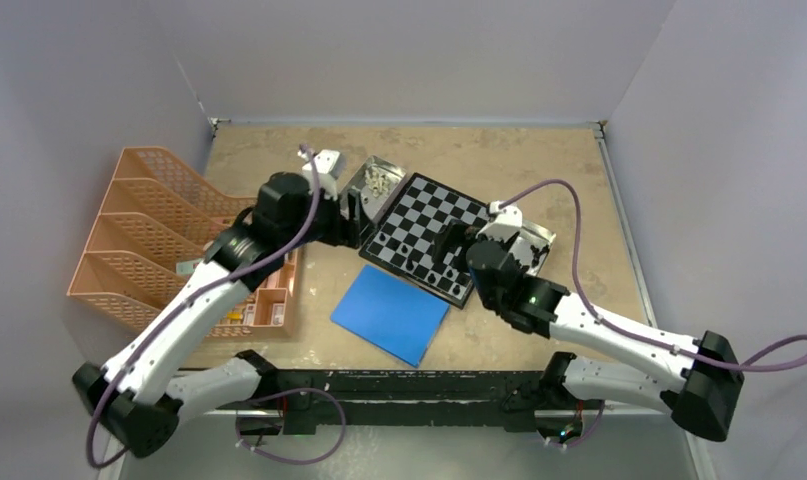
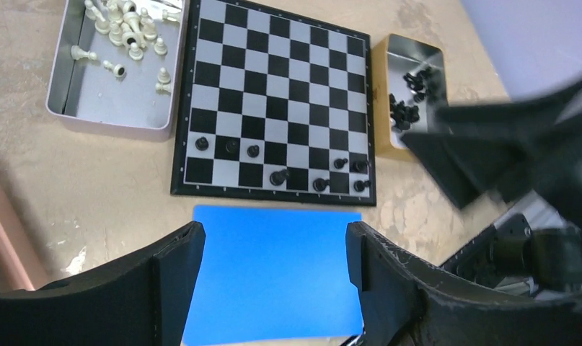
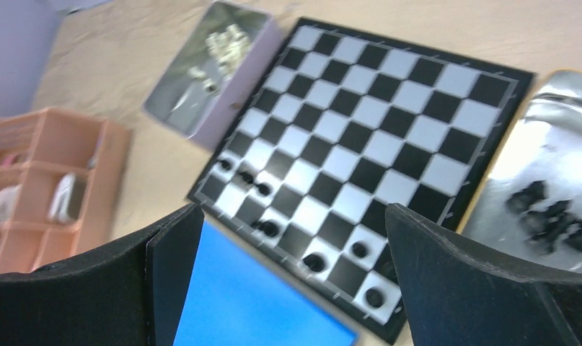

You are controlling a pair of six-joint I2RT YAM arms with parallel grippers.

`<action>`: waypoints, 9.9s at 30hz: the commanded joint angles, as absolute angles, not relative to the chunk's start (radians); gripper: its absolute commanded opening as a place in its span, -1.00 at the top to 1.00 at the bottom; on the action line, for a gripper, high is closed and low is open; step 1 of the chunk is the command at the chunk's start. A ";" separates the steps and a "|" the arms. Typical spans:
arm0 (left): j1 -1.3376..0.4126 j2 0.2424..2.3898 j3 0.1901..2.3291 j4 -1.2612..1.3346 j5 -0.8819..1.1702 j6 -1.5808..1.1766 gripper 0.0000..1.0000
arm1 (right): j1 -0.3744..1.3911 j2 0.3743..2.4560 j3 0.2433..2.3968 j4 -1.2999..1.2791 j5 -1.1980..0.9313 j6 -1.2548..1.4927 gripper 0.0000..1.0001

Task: Set up the chess pieces on the board
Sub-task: Place the chess piece on the chessboard, then pick up the chess piece from the storage box, then place the chess piece on the chessboard.

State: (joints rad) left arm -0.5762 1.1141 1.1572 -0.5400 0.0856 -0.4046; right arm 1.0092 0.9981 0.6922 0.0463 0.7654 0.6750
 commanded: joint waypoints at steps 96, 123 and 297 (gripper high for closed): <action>-0.573 0.766 0.865 -0.515 0.167 -0.272 -0.46 | 0.232 1.573 0.913 -0.455 0.767 1.229 0.37; -0.572 0.762 0.866 -0.518 0.153 -0.273 -0.45 | 0.232 1.554 0.946 -0.429 0.764 1.127 1.00; -0.572 0.562 0.833 -0.577 -0.016 -0.385 -0.47 | 0.496 1.342 0.994 -0.258 0.523 0.693 0.39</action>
State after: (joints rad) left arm -0.5762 0.5648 0.8349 -0.6094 -0.0334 -0.4004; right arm 0.5846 1.4139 1.0744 -0.2478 0.5102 0.6041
